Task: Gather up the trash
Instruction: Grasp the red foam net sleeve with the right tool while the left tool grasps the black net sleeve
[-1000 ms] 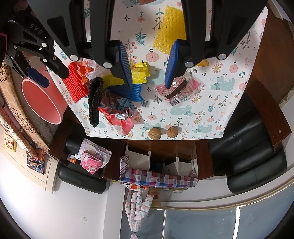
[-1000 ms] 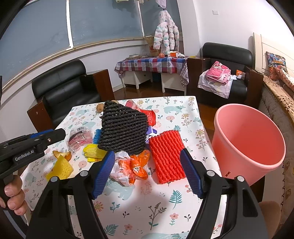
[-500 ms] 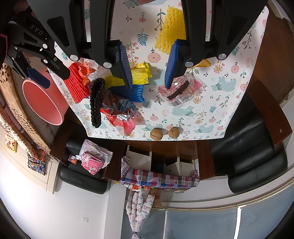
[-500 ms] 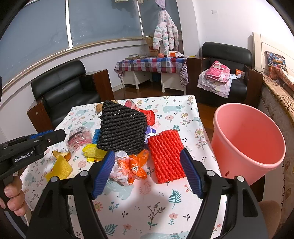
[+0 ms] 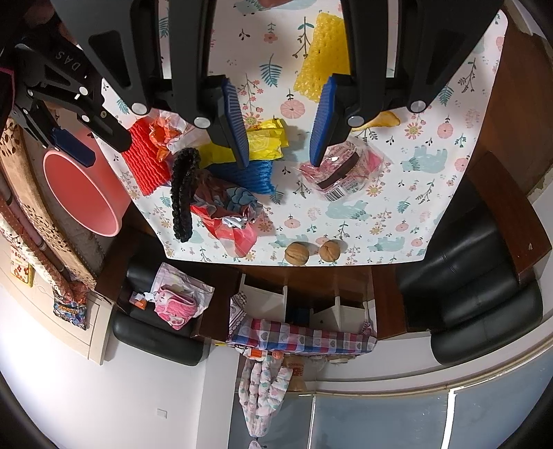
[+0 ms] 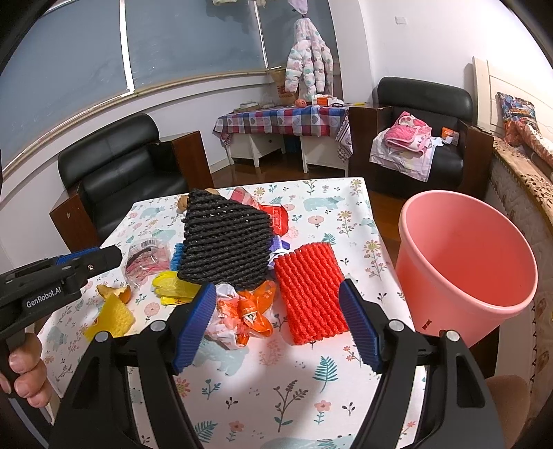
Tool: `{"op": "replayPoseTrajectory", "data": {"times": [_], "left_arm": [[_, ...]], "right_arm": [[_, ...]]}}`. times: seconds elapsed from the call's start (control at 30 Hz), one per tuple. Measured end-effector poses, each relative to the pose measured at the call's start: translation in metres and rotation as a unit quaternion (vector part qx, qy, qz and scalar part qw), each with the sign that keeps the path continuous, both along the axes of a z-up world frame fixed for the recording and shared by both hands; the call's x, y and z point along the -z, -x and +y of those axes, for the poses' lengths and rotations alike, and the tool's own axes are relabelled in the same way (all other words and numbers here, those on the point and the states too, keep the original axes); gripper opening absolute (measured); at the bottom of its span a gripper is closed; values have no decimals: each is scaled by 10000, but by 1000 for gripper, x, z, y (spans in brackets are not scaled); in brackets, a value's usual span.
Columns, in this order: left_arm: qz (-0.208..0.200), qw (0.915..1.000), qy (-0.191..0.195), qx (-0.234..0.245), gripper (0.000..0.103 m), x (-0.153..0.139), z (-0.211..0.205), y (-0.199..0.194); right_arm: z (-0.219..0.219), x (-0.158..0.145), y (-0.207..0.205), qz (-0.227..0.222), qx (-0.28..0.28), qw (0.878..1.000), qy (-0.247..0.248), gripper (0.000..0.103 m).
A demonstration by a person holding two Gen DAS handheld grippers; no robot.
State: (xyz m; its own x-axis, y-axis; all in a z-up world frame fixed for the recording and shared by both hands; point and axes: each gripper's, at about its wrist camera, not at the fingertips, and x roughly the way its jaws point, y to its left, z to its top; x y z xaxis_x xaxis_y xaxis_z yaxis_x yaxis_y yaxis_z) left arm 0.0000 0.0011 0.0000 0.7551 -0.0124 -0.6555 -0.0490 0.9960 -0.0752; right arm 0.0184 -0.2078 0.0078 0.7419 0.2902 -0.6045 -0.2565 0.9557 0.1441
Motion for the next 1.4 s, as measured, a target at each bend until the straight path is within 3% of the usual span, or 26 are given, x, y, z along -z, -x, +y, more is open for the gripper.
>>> {"op": "replayPoseTrajectory", "data": {"times": [0.5, 0.7, 0.97, 1.2, 1.4], "left_arm": [[-161, 9990, 264, 312, 36, -4, -17, 10], [-4, 9961, 673, 562, 39, -7, -15, 4], [125, 9939, 532, 960, 39, -2, -36, -8], [429, 9909, 714, 1054, 39, 6, -44, -31], [449, 9880, 749, 1275, 39, 6, -55, -42]], "right_arm": [[-8, 7, -3, 69, 67, 9999, -41, 74], [-9, 9, -3, 102, 61, 9999, -52, 74], [-13, 16, -10, 257, 2, 9997, -55, 67], [-16, 21, -22, 438, -73, 9990, -10, 67], [-22, 29, -44, 758, -66, 9971, -57, 67]]}}
